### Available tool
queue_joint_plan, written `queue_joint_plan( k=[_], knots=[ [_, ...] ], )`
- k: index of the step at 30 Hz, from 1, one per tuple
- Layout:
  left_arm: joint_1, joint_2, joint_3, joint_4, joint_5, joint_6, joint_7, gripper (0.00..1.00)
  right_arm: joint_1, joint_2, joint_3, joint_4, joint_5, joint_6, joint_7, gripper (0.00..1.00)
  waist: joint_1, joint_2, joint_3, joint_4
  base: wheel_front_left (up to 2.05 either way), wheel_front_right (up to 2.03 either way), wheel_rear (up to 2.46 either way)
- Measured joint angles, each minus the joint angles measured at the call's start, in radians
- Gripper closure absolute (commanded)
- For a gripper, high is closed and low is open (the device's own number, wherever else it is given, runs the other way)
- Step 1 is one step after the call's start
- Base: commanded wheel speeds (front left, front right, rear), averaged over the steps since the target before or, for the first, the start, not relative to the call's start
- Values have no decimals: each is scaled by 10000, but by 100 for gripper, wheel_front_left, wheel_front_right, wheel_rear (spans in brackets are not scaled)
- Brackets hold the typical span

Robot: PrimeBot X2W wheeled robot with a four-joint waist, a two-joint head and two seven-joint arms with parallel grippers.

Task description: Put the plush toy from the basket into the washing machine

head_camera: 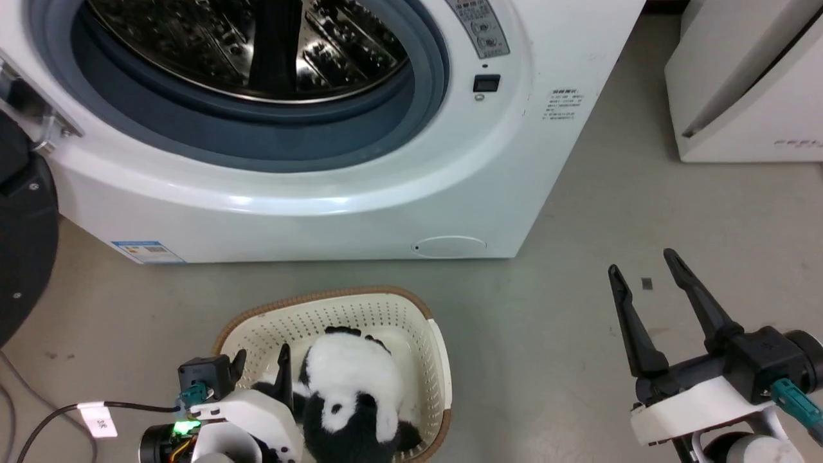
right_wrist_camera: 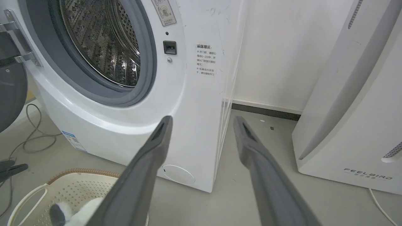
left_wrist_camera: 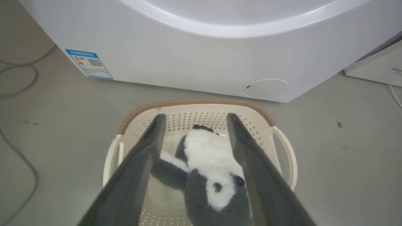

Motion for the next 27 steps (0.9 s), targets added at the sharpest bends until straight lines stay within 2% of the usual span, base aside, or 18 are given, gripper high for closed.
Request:
queue_joint_plan(
  k=[18, 27],
  knots=[
    [-1592, 46, -341, 2418, -454, -441, -171, 0, -415, -169, 163, -408, 77, 0, -370, 0, 0, 0, 1393, -147, 0, 0, 0],
    [-2351, 163, -953, 3428, -679, -654, 1083, 0, -637, -176, 328, -587, 198, 0, -552, 0, 0, 0, 2131, -277, 0, 0, 0]
  ],
)
